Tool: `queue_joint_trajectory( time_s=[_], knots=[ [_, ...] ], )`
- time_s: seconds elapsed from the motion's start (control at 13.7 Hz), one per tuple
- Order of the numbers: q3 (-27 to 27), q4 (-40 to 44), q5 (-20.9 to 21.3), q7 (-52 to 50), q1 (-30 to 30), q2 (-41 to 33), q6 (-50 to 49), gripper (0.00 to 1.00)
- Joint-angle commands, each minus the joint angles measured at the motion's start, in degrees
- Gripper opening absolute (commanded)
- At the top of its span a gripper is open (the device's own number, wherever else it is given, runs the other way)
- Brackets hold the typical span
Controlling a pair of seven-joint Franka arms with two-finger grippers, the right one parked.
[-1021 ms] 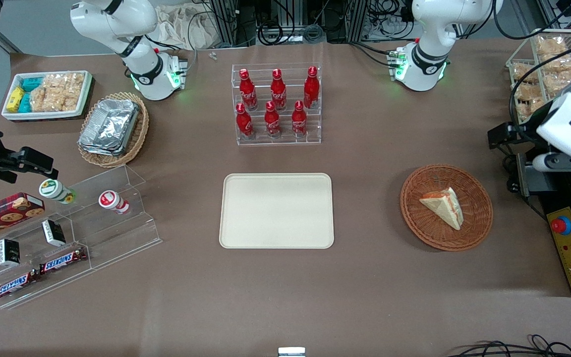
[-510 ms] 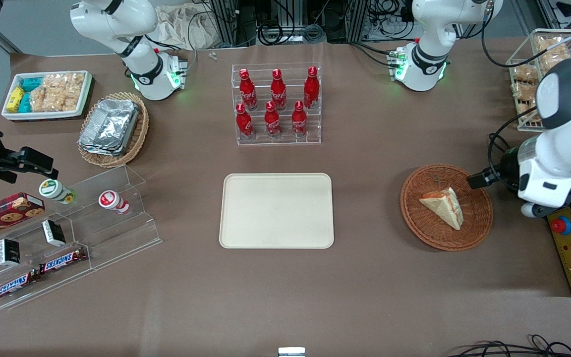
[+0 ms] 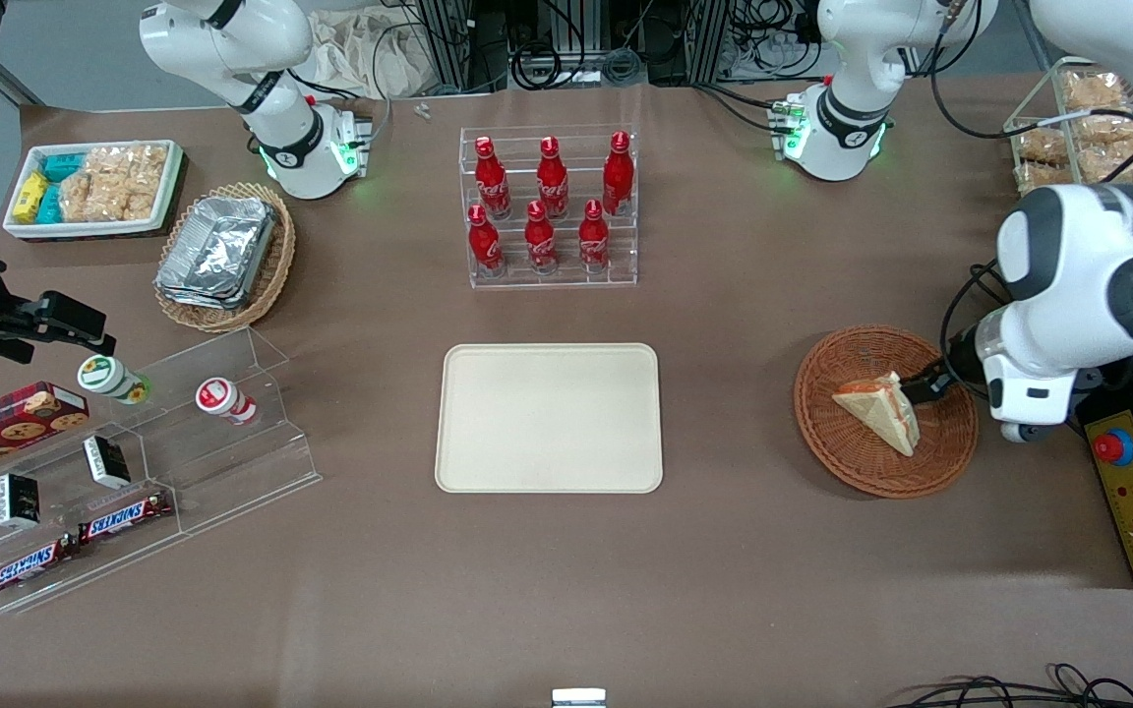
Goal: Place sandwich from basket to tray
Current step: 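Move the left gripper down over the sandwich in the wicker basket, then close the left gripper on the triangular sandwich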
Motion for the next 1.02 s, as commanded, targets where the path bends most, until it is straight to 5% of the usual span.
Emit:
queue_joint_trajectory(
  time_s=[0.0, 0.36, 0.44, 0.58, 0.95],
  knots=[
    [-0.1, -6.5, -0.5, -4.8, 0.0, 0.1, 8.7, 1.0],
    [-0.1, -12.4, -2.2, -6.4, 0.1, 4.4, 22.1, 1.0],
    [-0.1, -12.2, -2.2, -6.5, 0.1, 5.2, 23.3, 0.88],
    [-0.1, -12.0, -2.2, -6.5, 0.1, 6.5, 24.5, 0.0],
    [-0.2, -11.8, -1.7, -5.3, 0.1, 4.7, 24.2, 0.0]
  ],
)
